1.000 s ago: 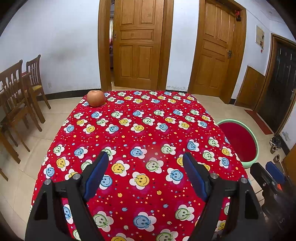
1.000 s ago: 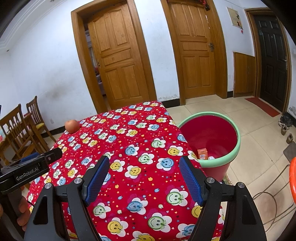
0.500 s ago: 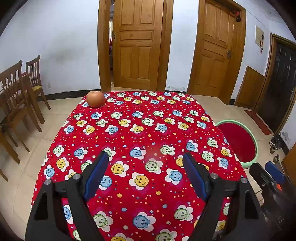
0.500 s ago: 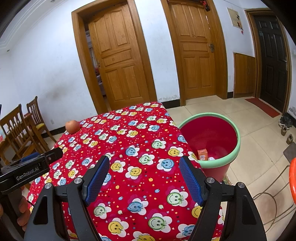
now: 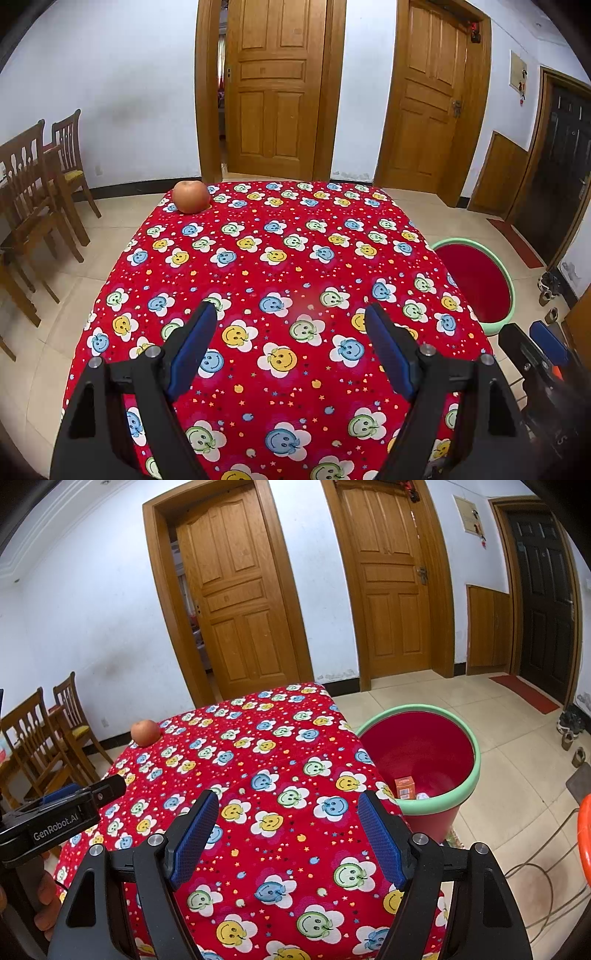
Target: Collect trash
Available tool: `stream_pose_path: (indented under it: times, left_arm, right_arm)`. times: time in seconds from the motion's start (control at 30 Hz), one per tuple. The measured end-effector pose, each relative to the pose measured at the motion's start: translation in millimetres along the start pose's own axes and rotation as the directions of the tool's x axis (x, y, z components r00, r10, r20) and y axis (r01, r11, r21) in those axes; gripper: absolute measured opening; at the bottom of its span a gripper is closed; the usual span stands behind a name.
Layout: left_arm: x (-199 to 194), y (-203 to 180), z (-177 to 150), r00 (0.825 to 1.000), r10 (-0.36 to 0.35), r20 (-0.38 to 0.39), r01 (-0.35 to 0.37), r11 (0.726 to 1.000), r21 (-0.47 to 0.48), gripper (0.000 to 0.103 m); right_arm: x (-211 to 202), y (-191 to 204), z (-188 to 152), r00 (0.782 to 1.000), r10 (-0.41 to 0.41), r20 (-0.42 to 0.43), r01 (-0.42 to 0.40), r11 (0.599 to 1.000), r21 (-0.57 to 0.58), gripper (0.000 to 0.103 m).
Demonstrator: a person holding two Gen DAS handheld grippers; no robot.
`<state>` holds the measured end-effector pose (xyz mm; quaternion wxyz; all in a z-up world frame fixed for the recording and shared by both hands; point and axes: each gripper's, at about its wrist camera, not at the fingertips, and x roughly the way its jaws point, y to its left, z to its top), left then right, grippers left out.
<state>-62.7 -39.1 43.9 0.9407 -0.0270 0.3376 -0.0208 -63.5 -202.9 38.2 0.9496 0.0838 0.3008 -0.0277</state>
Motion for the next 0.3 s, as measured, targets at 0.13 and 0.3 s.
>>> stream_pose_path:
  times: [0.13,0.3]
  left_arm:
    - [-1.2,-1.1,0.5,1.0,0.0,-0.001,0.0,1.0,0.0,0.082]
    - [-1.4,-2.0,0.7,1.0,0.001,-0.001,-0.001,1.0,0.0,0.082]
  right_arm:
    - [0.5,0.1,-0.2,1.0,-0.001,0.0,0.001,1.0,-0.001,0.079]
    - [1.4,2.9,3.4,1.0,0.001,-0.002,-0.001,1.0,-0.002,0.079]
